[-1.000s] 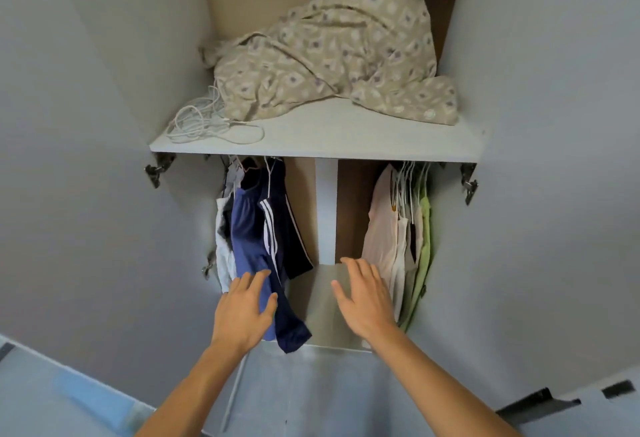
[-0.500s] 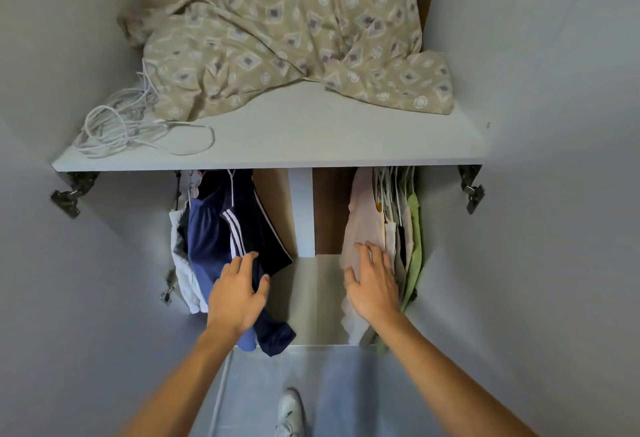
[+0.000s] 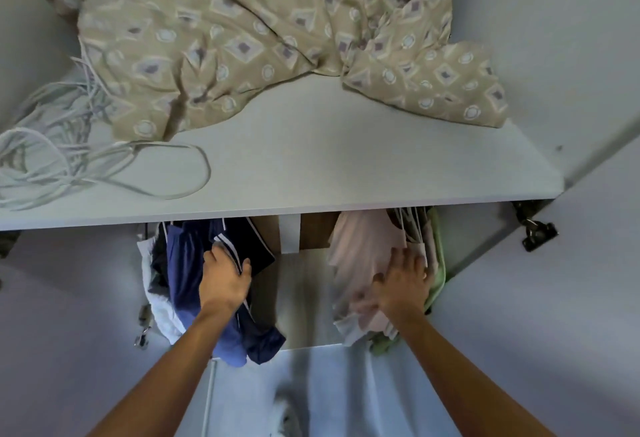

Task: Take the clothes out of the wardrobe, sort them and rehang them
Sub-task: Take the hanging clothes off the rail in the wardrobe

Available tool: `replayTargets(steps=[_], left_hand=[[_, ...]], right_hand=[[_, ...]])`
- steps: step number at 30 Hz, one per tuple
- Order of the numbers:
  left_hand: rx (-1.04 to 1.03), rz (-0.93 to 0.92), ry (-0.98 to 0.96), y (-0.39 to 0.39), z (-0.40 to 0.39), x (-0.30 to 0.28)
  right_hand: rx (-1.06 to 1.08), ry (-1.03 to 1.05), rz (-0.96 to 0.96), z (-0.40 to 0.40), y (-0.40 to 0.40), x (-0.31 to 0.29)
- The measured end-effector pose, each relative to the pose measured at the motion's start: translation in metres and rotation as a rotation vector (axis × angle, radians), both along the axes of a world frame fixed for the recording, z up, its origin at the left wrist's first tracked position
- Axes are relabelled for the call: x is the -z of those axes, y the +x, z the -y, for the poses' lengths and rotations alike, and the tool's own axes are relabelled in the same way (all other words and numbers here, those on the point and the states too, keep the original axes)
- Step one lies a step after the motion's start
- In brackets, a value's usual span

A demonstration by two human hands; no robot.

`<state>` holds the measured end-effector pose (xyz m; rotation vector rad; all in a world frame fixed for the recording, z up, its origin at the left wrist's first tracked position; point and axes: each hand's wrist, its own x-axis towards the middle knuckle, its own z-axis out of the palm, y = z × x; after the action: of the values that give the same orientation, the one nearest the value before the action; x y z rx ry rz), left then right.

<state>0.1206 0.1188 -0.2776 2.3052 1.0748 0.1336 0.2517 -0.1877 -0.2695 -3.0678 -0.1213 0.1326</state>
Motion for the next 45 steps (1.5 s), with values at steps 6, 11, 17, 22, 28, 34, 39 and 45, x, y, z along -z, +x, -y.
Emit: replayTargets(steps=[6,11,17,22,28,34,39,45], left_hand=[[-0.067,-0.057,-0.073,0.008,-0.025,0.011],[-0.030,-0.071,-0.100,0.012,-0.026,0.009],[0.068,-0.031,-0.121,0.013,0.001,-0.001],[0.186,-0.038,-0.152,0.021,0.024,-0.005],[0.317,-0.016,-0.212,0.038,0.057,-0.013],[0.267,0.038,-0.375,0.044,0.057,-0.008],[0.187,0.157,-0.477,0.052,0.052,0.011],[0.136,0.365,-0.357,0.058,0.070,-0.008]], right_hand=[[0.115,-0.005,-0.025,-0.001,0.017,0.004],[0.117,0.029,0.001,-0.001,0.023,0.004],[0.020,0.230,0.108,-0.004,0.017,-0.004],[0.090,0.468,-0.047,-0.023,0.021,-0.014],[-0.148,0.507,-0.296,-0.071,-0.004,-0.017],[-0.129,0.574,-0.344,-0.076,-0.010,-0.013],[-0.015,0.730,-0.353,-0.075,0.004,-0.010],[-0.034,0.931,-0.187,-0.085,0.002,-0.023]])
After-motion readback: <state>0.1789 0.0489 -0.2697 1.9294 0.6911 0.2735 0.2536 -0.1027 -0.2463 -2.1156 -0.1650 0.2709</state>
